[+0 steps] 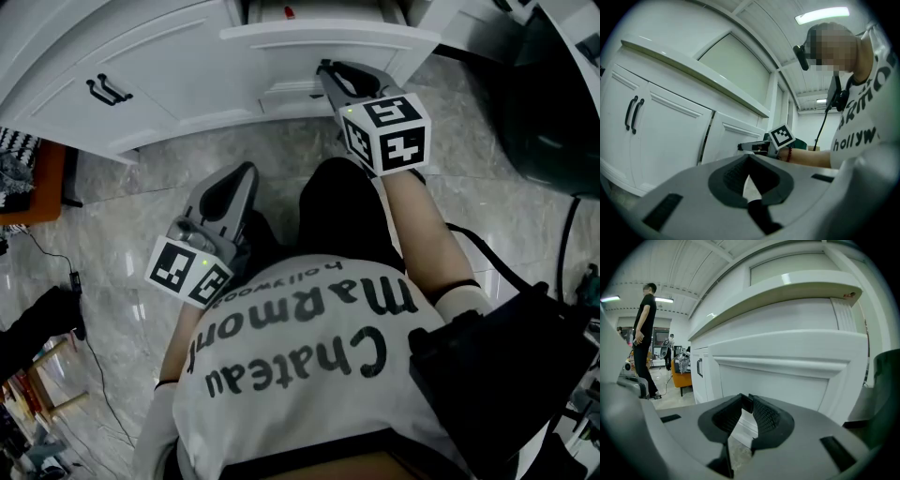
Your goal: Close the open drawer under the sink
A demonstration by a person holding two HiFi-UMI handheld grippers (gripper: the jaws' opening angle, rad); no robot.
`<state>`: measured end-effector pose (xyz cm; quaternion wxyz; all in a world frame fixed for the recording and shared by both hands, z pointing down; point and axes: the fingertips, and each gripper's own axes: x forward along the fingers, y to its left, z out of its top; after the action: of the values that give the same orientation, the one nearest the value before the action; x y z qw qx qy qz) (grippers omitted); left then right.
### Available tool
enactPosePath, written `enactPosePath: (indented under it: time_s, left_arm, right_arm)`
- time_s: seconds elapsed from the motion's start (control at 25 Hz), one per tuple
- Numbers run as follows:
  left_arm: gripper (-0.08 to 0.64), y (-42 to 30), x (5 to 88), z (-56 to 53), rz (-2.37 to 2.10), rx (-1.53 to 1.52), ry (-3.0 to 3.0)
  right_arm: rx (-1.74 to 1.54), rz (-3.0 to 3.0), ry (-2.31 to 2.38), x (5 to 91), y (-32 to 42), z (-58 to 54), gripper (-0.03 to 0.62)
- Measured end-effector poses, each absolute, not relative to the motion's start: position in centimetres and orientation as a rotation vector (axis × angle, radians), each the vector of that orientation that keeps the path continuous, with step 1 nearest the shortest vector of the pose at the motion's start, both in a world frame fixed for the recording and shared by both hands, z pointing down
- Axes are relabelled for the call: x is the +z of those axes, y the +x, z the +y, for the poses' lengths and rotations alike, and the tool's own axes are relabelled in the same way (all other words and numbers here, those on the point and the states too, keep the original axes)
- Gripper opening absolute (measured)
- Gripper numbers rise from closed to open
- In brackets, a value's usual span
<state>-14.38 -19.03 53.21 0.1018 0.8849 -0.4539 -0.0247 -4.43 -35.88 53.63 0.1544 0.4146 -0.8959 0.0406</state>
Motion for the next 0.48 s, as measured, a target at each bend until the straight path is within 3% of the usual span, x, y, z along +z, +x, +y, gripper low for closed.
enactPosePath:
  time_s: [0.48]
  left_arm:
    - [0.008,-13.5,53.7,-19.2,-1.31,-0.067,2.622]
  right_arm:
    - [0.114,-2.539,1.186,53.4,-4.7,-37.3,0.083]
